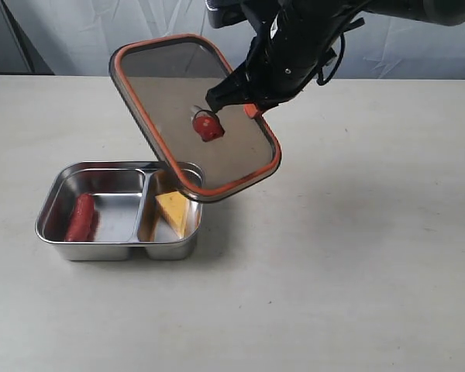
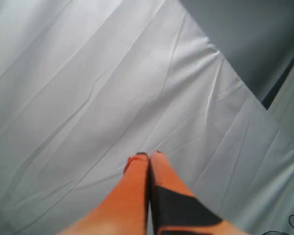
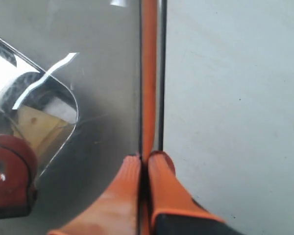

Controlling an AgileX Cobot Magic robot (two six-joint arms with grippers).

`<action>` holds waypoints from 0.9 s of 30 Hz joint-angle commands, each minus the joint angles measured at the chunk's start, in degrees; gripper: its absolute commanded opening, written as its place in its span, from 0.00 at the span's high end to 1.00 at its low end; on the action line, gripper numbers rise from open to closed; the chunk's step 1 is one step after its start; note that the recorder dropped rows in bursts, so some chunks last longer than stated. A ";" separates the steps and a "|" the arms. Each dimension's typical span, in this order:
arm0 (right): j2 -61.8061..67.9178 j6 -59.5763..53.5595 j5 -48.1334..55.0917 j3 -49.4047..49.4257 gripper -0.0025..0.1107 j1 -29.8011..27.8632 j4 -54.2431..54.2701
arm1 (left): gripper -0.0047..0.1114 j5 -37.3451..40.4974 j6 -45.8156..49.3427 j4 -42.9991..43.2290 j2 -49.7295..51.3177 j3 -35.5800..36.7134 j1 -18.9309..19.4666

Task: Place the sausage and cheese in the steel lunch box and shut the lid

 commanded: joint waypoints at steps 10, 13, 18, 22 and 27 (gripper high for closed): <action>-0.49 -17.69 1.51 0.13 0.99 2.00 10.84 | 0.50 10.48 -65.67 40.10 4.33 0.16 -2.94; -0.49 -18.77 1.86 0.13 0.99 4.03 10.73 | 0.47 5.16 -65.54 42.58 9.51 0.16 -4.01; -0.49 -18.76 1.86 0.13 0.99 6.93 10.38 | 0.47 2.39 -65.54 44.26 15.35 0.16 -4.01; -0.49 -18.76 1.59 0.13 0.99 8.25 10.89 | 0.47 0.63 -65.54 47.29 18.68 0.16 -4.01; -0.49 -18.76 1.49 0.13 0.99 10.76 11.02 | 0.47 -0.07 -65.54 47.50 22.20 0.16 -4.01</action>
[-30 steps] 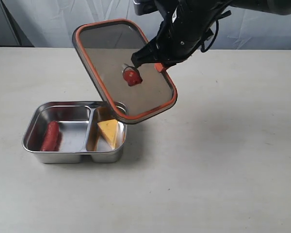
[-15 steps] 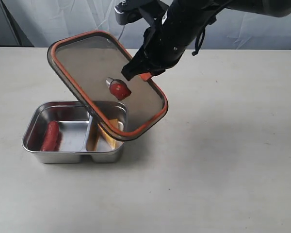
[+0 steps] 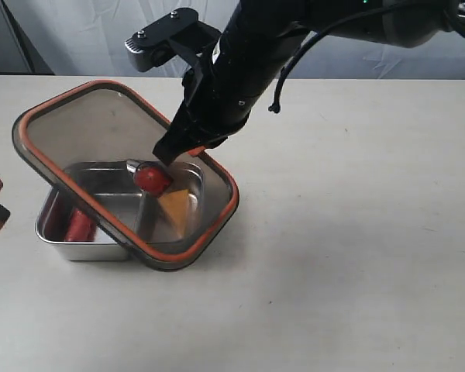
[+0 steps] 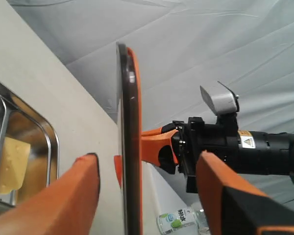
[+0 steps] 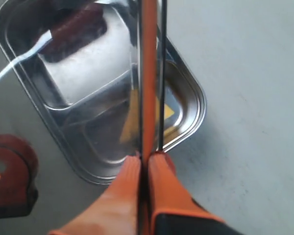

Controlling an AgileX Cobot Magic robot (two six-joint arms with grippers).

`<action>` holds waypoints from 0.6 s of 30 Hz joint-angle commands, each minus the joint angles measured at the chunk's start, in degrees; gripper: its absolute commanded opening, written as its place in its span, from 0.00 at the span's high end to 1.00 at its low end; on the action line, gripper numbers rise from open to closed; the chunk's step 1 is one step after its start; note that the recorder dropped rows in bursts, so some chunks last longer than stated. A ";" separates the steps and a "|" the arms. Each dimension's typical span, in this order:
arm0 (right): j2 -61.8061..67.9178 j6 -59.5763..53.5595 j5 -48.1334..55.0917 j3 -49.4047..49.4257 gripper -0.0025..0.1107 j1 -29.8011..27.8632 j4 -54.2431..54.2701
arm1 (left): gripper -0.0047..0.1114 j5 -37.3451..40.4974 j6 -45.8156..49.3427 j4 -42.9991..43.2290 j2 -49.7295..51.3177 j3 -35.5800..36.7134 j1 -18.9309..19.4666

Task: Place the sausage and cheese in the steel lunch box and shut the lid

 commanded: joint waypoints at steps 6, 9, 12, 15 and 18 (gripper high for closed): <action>-0.49 -0.27 -2.88 0.13 0.99 5.09 1.53 | 0.47 -3.52 -0.11 2.10 5.08 0.12 -0.34; -0.49 -0.27 -3.77 0.13 0.99 6.75 1.80 | 0.47 -3.39 -0.11 2.69 5.73 0.12 -0.34; -0.49 -0.27 -3.86 0.13 0.99 7.88 2.37 | 0.50 -3.39 -0.11 3.80 6.12 0.12 -0.34; -0.49 -0.27 -3.73 0.13 0.99 8.50 2.41 | 0.66 -3.39 -0.11 4.57 6.22 0.12 -0.34; -0.49 -0.27 -3.46 0.13 0.99 8.48 2.57 | 0.90 -3.39 0.30 5.22 6.22 0.12 -0.34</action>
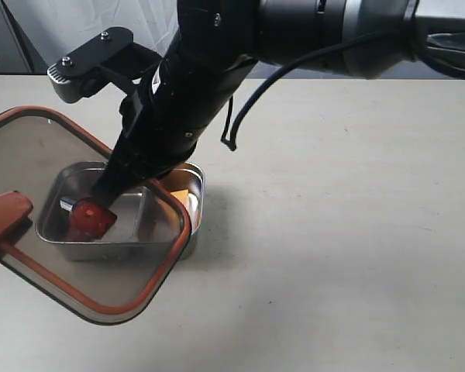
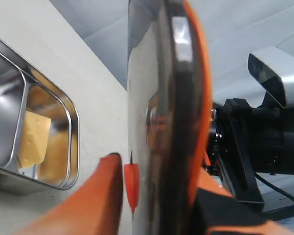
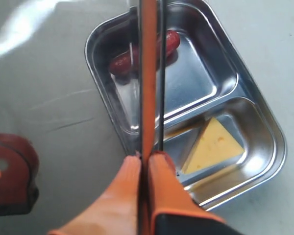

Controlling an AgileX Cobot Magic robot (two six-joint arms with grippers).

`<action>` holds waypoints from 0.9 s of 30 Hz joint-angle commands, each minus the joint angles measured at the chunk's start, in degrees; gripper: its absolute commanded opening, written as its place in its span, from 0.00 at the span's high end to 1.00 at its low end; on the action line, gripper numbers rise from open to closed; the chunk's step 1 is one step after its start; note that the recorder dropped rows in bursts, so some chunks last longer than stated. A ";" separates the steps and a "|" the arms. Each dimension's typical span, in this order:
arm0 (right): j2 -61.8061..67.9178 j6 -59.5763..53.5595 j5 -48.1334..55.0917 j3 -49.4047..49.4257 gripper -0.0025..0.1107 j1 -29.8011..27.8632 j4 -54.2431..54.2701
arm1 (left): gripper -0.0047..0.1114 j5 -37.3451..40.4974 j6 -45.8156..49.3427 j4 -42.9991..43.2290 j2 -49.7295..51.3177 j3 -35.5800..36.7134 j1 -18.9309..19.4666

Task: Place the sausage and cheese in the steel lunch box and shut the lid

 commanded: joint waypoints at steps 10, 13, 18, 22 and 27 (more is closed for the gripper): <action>-0.49 0.03 -0.68 0.13 0.97 0.07 1.49 | 0.96 0.76 8.21 1.95 0.21 -1.02 -0.34; -1.04 0.03 -2.06 0.13 0.81 0.07 1.27 | 0.96 2.70 10.60 3.06 0.21 -3.73 -0.34; -3.01 0.03 -5.45 0.13 0.48 0.07 -0.30 | 0.96 7.17 10.60 9.50 0.21 -8.57 -0.34; -5.88 8.64 -8.05 0.13 0.48 -1.18 -9.35 | 0.96 12.09 10.60 16.82 0.21 -12.60 -0.34; -10.18 21.49 -6.63 0.13 0.48 -6.61 -20.57 | 0.96 19.20 10.60 33.54 1.96 -18.59 -0.34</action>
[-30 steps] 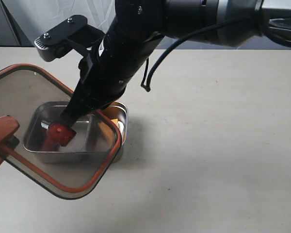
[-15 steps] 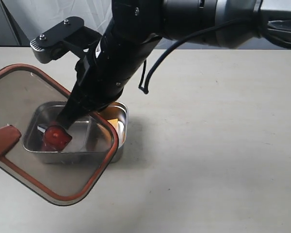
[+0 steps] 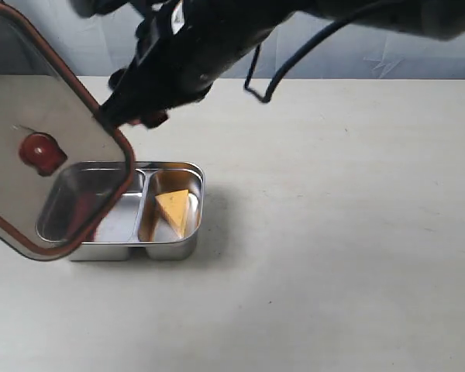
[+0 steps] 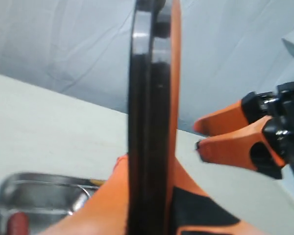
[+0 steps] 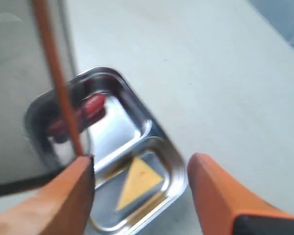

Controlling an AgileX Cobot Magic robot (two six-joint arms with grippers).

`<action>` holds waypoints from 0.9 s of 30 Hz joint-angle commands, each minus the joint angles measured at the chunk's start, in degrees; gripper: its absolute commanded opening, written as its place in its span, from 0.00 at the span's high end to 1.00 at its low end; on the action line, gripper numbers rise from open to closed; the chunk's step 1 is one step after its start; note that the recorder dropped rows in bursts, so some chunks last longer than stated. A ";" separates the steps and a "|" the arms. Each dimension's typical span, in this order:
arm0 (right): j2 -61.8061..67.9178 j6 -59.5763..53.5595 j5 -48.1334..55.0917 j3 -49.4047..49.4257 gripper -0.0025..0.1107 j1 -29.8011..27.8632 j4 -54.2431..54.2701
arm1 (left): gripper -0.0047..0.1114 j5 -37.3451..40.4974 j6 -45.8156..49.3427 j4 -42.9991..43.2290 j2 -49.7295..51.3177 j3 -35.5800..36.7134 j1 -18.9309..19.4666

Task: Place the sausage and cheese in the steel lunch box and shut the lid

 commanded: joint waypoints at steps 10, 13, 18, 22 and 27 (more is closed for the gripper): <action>-7.66 10.14 5.09 0.13 0.48 -13.27 -8.67 | 0.96 8.76 21.20 20.01 13.10 -12.21 -0.34; -7.66 10.14 5.70 0.13 0.48 -13.35 -8.95 | 0.96 9.95 27.89 20.01 17.08 -13.76 -0.34; -7.66 10.14 6.19 0.13 0.48 -13.35 -8.55 | 0.96 9.83 46.64 20.01 21.26 -15.47 -1.13; -7.66 10.14 6.19 0.13 0.48 -13.35 -8.93 | 0.96 13.82 52.64 20.01 22.45 -15.71 -6.34; -7.66 10.14 6.58 0.13 0.48 -13.35 -8.95 | 0.96 26.49 63.97 20.01 24.10 -15.71 -16.43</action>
